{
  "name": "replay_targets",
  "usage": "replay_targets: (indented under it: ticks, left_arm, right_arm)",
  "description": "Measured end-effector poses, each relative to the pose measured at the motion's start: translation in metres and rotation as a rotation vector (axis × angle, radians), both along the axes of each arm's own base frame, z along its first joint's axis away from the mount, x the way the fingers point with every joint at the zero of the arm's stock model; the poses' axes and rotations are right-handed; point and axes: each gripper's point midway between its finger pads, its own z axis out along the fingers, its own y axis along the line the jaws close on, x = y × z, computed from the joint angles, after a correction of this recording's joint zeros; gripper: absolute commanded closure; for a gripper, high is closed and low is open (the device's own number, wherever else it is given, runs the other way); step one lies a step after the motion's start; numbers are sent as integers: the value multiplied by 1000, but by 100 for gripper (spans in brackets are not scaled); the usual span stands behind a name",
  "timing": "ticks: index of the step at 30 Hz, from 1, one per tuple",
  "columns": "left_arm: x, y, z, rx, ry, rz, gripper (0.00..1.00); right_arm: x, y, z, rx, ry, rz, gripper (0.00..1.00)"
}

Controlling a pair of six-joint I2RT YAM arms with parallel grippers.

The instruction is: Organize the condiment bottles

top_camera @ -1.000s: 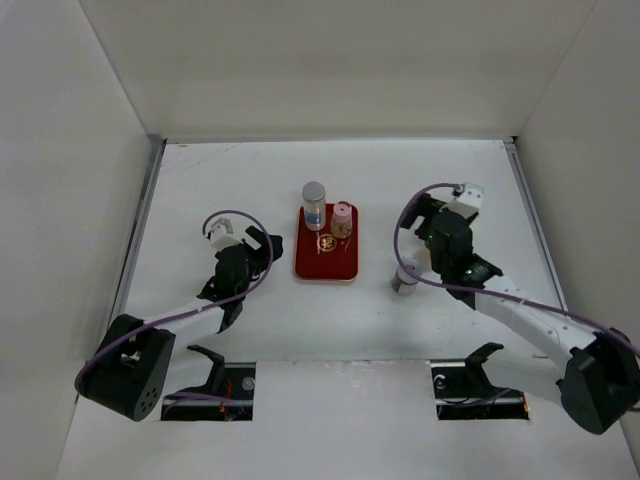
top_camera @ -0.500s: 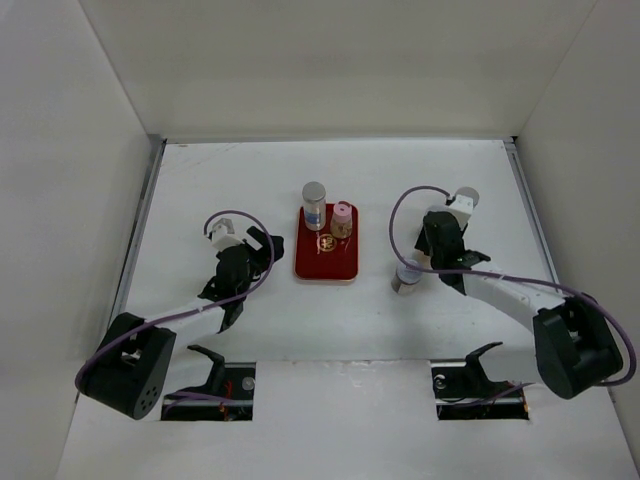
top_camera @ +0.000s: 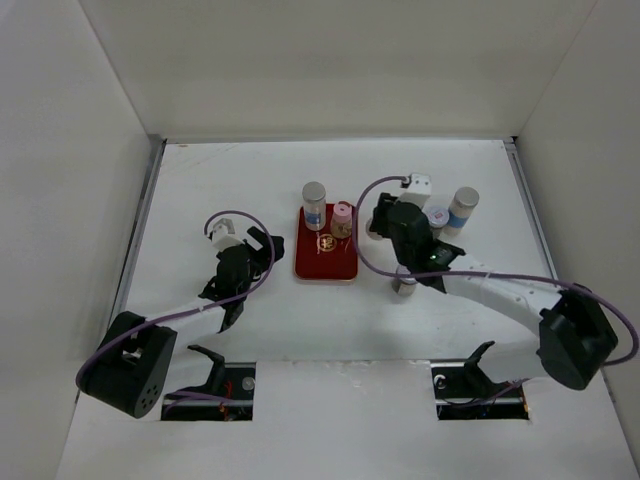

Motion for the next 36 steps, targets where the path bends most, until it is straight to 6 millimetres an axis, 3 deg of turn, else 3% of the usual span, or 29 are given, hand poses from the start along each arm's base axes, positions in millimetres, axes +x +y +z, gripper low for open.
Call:
replay_targets:
  ticks: [2, 5, 8, 14, 18, 23, 27, 32, 34, 36]
  left_arm:
    - [0, 0, 0, 0, 0, 0, 17]
    - [0, 0, 0, 0, 0, 1, 17]
    - [0, 0, -1, 1, 4, 0, 17]
    - [0, 0, -1, 1, 3, -1, 17]
    - [0, 0, -1, 1, 3, 0, 17]
    - [0, 0, -1, 1, 3, 1, 17]
    - [0, 0, -1, 1, 3, 1, 17]
    - [0, 0, -1, 1, 3, 0, 17]
    - [0, 0, -1, 1, 3, -1, 17]
    - [0, -1, -1, 1, 3, -3, 17]
  right_arm:
    - [2, 31, -2, 8, 3, 58, 57]
    - [3, 71, -21, -10, 42, 135, 57]
    - [3, 97, -43, -38, 85, 186, 56]
    - [10, 112, -68, -74, 126, 199, 54]
    - [13, 115, -82, -91, 146, 198, 29]
    - [12, 115, -78, -90, 140, 199, 16]
    - [2, 106, -43, -46, 87, 201, 13]
    - [-32, 58, 15, 44, -30, 150, 5]
    - [-48, 31, 17, 54, -35, 109, 2]
    - [-63, 8, 3, 39, 0, 74, 0]
